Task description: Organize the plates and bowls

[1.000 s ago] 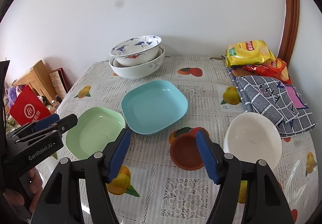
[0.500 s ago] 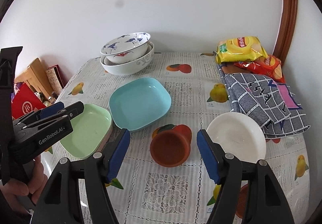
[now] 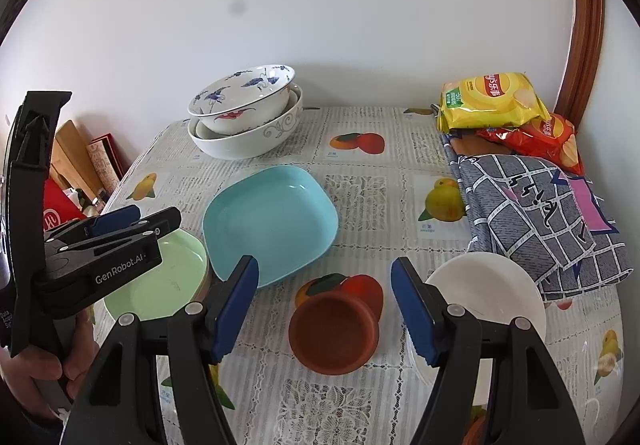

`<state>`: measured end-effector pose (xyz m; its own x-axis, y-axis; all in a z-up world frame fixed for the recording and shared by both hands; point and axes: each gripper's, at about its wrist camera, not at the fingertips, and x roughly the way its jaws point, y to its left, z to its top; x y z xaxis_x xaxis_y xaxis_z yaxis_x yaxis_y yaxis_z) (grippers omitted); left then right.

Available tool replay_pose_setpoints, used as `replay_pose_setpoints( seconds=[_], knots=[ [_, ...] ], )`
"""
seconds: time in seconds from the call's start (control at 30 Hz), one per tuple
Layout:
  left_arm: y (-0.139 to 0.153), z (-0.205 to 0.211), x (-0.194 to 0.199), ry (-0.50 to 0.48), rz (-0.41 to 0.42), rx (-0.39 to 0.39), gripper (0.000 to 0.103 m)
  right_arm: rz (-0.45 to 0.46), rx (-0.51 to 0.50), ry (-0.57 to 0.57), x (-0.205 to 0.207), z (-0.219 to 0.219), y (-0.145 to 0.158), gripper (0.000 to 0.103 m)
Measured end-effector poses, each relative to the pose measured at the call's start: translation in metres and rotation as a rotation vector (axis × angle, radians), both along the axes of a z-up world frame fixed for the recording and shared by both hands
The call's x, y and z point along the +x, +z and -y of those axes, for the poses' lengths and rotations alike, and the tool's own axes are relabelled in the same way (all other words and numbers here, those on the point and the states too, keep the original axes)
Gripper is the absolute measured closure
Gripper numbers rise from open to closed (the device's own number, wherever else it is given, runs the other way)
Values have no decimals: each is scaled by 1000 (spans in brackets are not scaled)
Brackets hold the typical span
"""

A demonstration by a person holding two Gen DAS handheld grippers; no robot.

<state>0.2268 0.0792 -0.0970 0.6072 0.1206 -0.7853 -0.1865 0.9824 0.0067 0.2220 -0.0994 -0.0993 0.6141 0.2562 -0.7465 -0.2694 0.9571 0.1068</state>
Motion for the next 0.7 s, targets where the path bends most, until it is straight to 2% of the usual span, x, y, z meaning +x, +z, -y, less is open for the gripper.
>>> replay_pose_setpoints(
  seconds=[0.5,0.7],
  knots=[
    [-25,-19,32,-27,-49,-45,52,-41,-17,-9,36,-10,-26,35],
    [-34,-15,43,-36,-64,-46,51,-43,-8,-14,49,-17,-31,40]
  ],
)
